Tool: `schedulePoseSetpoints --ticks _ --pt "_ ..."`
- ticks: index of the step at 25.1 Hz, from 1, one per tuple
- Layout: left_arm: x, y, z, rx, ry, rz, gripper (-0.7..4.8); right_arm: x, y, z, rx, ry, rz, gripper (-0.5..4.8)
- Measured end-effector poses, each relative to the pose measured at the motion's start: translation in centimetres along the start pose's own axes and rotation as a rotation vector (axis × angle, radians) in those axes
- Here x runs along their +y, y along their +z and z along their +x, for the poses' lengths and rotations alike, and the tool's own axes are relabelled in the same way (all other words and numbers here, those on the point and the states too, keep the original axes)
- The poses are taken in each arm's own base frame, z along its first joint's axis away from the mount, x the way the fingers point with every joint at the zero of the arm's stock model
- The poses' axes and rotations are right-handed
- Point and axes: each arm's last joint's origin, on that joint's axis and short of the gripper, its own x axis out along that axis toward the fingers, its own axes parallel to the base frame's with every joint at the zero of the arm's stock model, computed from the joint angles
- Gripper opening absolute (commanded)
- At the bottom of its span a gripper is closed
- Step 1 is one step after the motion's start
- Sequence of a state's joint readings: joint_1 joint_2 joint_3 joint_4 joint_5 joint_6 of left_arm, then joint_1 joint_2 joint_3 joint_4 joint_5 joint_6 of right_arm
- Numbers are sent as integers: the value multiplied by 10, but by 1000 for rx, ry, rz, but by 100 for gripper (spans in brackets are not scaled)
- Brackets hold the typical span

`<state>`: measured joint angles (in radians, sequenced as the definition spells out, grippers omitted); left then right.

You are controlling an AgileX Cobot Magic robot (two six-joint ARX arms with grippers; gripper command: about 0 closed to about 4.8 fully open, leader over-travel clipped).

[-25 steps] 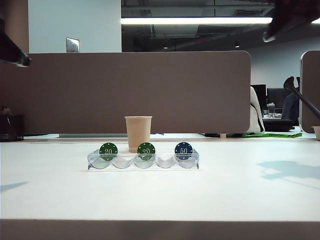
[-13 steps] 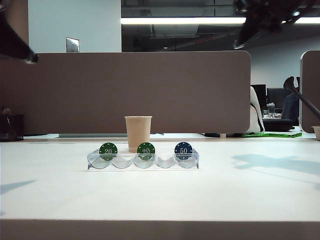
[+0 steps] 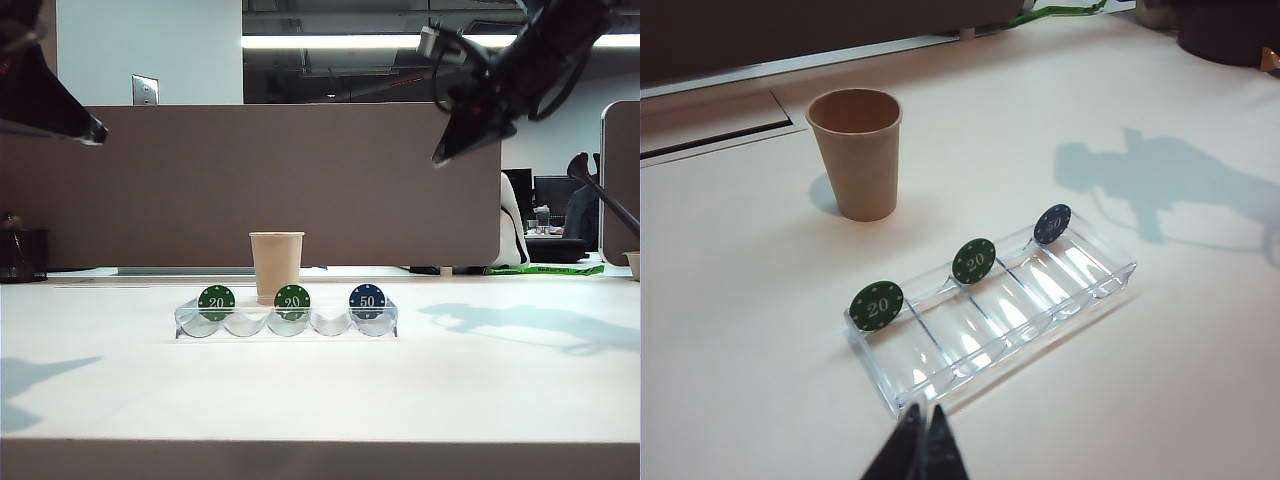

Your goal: Pick up the chip with the greater value and put it into the paper cup.

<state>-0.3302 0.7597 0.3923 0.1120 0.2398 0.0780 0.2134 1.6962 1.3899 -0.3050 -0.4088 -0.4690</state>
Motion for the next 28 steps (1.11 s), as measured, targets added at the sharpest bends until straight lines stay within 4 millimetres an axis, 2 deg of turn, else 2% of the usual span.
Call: schedulePoseSetpoints --ticks 5,11,15,23,28 --pt "2 -1 8 -5 -3 1 -5 -1 -12 16 38 29 -2 -1" --pt "4 -1 16 -26 -2 6 -5 -2 -16 23 29 55 1 -1" --pt "4 -2 20 -27 -19 7 -5 -3 -13 27 -36 95 -17 -1" --pt "4 -3 23 -24 -46 5 -5 -12 -2 36 -205 49 -112 -1" --pt "3 -4 24 -23 -100 5 -5 -14 -15 56 -209 79 -110 -1"
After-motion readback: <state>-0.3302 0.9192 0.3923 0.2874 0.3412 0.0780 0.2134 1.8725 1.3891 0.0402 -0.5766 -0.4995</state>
